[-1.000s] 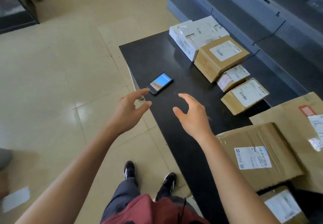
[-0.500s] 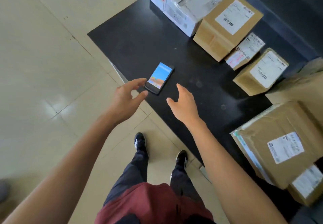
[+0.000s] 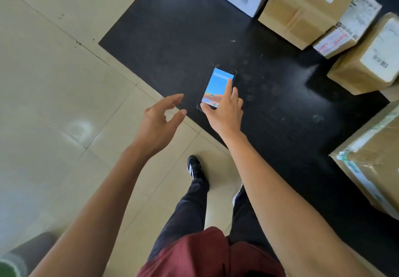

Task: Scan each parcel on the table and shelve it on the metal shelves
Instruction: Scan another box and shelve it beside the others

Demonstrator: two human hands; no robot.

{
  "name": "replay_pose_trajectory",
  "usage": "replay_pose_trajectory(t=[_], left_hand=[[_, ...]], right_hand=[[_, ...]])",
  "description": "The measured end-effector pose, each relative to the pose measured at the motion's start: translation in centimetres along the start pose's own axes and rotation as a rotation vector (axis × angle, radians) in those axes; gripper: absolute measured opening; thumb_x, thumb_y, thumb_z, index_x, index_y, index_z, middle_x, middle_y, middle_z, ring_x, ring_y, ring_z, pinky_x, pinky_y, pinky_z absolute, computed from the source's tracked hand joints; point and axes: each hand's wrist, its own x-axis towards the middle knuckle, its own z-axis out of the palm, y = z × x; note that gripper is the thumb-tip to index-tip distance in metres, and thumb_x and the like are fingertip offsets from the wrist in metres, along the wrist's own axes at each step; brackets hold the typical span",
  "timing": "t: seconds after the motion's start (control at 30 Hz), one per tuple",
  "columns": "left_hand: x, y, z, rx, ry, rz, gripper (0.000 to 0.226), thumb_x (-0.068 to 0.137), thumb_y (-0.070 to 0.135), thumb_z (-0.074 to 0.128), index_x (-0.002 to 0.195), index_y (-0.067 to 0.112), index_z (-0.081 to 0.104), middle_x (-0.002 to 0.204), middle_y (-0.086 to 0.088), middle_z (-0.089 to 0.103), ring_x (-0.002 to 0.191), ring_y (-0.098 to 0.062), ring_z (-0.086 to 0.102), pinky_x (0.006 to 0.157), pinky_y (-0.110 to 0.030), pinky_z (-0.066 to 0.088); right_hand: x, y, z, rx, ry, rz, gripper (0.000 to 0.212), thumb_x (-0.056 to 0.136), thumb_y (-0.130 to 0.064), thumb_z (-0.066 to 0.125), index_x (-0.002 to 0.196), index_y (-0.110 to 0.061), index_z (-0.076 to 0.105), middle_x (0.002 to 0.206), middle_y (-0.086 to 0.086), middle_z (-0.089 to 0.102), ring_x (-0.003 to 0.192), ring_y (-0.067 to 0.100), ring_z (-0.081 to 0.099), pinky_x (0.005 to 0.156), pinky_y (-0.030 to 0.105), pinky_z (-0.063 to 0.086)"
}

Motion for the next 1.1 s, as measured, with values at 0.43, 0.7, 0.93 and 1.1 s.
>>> replay_pose_trajectory(t=[0.43,0.7,0.93,1.1], left_hand=[[2.2,-1.9,0.1,-0.005,-0.041,-0.004,0.038,0.102,0.038,0.058,0.140,0.037,0.058,0.131,0.026,0.059,0.120,0.009,0.053,0.096,-0.024,0.049],[2.3,-1.5,0.0,-0.012,-0.051,0.002,0.038,0.102,0.036,0.058,0.140,0.036,0.058,0.135,0.021,0.061,0.123,0.003,0.054,0.101,-0.030,0.052],[1.5,-0.6,0.3,-0.018,-0.051,0.007,0.038,0.102,0.036,0.058,0.140,0.036,0.057,0.135,0.021,0.061,0.124,0.003,0.054,0.099,-0.028,0.049],[0.8,0.0,0.3,-0.031,-0.008,0.004,0.036,0.102,0.035,0.059,0.138,0.036,0.059,0.131,0.021,0.063,0.122,0.003,0.056,0.093,-0.020,0.048]], right_hand=[[1.9,-2.4,3.1,-0.193,0.058,0.017,0.113,0.081,-0.040,0.076,0.162,-0.018,0.001,0.167,0.012,0.012,0.142,0.034,0.029,0.102,0.053,0.039],[1.7,-1.5,2.4,-0.175,0.078,0.112,0.116,0.076,-0.052,0.081,0.159,-0.011,0.012,0.154,0.008,0.030,0.134,0.029,0.034,0.093,0.053,0.046],[2.1,-1.0,1.1,-0.025,0.011,0.143,0.105,0.072,-0.038,0.083,0.153,-0.017,0.020,0.140,0.010,0.041,0.127,0.030,0.042,0.096,0.052,0.043],[0.9,0.1,-0.4,0.020,-0.006,0.099,0.107,0.068,-0.036,0.086,0.152,-0.020,0.022,0.137,0.008,0.045,0.125,0.028,0.045,0.097,0.051,0.048]])
